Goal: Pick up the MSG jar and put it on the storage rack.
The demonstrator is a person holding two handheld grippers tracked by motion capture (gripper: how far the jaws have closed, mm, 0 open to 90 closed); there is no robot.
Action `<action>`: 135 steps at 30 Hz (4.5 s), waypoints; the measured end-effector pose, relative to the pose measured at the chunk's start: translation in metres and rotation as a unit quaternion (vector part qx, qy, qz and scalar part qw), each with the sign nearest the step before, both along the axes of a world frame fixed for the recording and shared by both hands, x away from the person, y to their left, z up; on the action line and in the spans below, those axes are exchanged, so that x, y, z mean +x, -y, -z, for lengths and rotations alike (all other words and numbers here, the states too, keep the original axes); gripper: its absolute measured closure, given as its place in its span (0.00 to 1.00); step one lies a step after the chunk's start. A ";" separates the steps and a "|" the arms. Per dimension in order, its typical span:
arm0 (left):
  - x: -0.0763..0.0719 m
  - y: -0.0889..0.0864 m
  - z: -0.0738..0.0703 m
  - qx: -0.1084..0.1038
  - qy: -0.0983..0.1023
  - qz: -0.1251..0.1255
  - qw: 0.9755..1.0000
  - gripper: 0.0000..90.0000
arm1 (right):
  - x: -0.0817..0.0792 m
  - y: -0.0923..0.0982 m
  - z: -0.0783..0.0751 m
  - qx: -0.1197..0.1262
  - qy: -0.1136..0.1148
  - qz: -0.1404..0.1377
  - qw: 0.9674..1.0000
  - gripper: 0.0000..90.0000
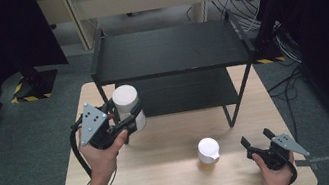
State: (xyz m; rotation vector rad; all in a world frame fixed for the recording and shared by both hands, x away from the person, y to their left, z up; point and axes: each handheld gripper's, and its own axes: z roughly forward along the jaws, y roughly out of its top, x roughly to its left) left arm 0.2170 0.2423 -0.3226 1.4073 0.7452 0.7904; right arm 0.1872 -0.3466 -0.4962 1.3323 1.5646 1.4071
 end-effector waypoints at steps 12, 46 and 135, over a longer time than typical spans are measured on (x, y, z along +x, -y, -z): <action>0.003 0.000 -0.016 -0.005 0.004 -0.002 1.000 0.38 | 0.000 0.000 0.000 0.000 0.000 0.000 1.000 0.03; 0.009 0.001 -0.061 -0.006 0.028 -0.014 0.999 0.38 | 0.000 0.000 0.000 0.002 -0.002 0.001 1.000 0.03; 0.055 0.014 -0.118 -0.019 0.015 -0.043 0.999 0.38 | 0.002 0.002 -0.001 0.011 -0.007 0.003 1.000 0.03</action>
